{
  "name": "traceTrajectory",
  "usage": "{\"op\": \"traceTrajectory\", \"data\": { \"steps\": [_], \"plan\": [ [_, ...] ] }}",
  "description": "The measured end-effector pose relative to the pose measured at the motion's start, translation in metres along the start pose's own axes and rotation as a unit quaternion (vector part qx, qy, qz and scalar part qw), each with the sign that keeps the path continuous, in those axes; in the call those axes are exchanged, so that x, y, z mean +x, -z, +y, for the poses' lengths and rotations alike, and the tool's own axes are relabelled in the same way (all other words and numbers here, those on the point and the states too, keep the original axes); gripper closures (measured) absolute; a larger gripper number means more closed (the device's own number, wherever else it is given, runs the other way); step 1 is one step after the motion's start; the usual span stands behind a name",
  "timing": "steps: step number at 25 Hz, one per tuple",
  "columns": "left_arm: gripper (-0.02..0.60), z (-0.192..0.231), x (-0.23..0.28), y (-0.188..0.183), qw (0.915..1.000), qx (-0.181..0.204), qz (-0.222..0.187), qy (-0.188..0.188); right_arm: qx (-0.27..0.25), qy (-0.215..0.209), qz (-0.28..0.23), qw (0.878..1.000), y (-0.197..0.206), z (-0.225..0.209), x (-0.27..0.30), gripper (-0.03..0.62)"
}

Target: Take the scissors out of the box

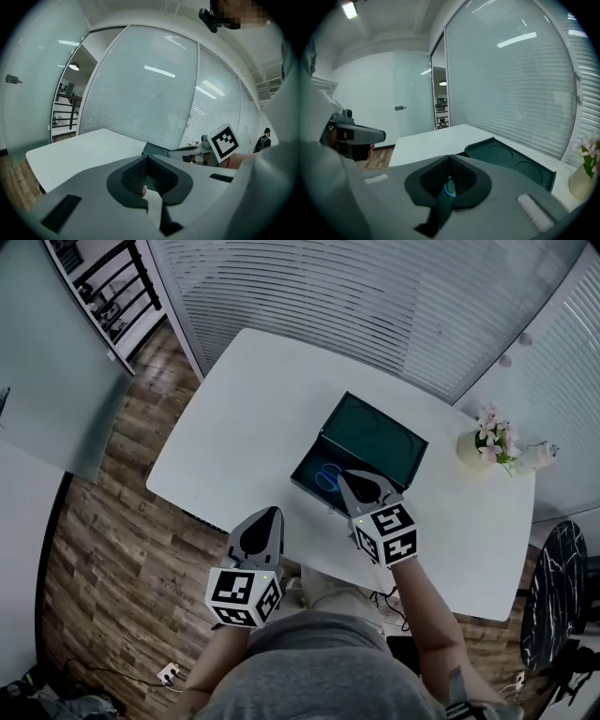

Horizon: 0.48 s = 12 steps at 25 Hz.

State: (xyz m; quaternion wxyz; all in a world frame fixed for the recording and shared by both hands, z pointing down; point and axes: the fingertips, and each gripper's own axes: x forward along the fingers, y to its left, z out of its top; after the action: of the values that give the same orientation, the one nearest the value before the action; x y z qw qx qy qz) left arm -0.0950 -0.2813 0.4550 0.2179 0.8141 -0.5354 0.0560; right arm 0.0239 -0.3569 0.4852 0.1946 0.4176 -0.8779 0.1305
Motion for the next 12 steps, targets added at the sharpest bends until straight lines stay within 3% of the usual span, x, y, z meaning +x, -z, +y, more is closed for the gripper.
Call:
{"op": "traceTrajectory", "data": {
  "steps": [12],
  "plan": [
    [0.575, 0.005, 0.026, 0.008, 0.9997, -0.010, 0.020, -0.006, -0.048, -0.064, 0.166, 0.983, 0.053, -0.023, 0.062, 0.585]
  ]
}}
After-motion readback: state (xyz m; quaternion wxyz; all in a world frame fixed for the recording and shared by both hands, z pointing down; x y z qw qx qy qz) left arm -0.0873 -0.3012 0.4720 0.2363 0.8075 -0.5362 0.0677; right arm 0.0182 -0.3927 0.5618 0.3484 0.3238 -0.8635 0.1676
